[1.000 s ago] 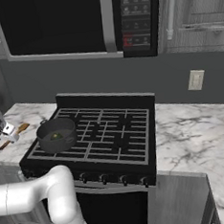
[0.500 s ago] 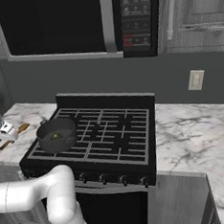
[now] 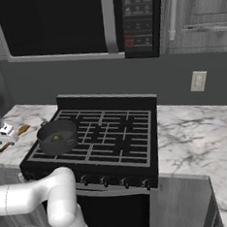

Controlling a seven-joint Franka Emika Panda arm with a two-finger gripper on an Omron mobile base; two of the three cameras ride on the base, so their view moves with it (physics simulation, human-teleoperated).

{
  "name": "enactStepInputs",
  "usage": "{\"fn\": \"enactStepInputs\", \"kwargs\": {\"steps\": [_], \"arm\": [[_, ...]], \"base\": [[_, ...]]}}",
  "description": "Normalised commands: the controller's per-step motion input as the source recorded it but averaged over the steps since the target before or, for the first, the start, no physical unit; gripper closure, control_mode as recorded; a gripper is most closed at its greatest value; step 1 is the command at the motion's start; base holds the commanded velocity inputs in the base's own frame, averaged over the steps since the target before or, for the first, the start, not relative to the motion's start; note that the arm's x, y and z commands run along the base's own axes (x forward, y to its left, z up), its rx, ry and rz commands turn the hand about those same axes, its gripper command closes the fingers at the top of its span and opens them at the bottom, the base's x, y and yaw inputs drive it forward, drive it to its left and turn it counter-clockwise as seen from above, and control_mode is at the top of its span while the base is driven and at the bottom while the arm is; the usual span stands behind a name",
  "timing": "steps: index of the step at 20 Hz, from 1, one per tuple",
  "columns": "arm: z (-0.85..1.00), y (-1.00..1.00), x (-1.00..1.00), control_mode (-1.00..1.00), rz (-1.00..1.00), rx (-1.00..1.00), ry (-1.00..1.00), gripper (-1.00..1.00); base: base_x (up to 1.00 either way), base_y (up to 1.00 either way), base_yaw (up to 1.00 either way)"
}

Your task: Put the squash and lemon wedge in the pot. Retrieve the spatula and lightly stir the vegetables in the pot.

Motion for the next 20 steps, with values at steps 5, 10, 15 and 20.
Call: {"fn": "enactStepInputs", "kwargs": {"steps": [5,10,15,20], "arm": [[-0.67,-0.10,-0.16,-1.00,0.00,0.00,0.00,-1.00],[-0.77,0.00,-0.12,-1.00,0.00,0.00,0.00,1.00],[-0.81,-0.02,-0.14,-1.00,-0.01,0.00,0.00,1.00],[-0.65,-0.03,-0.10,-1.00,-0.02,0.00,0.00,1.00]], "base": [[0.00,0.00,0.00],[0.00,0.00,0.00],[0.00,0.00,0.00],[0.00,0.00,0.00]]}}
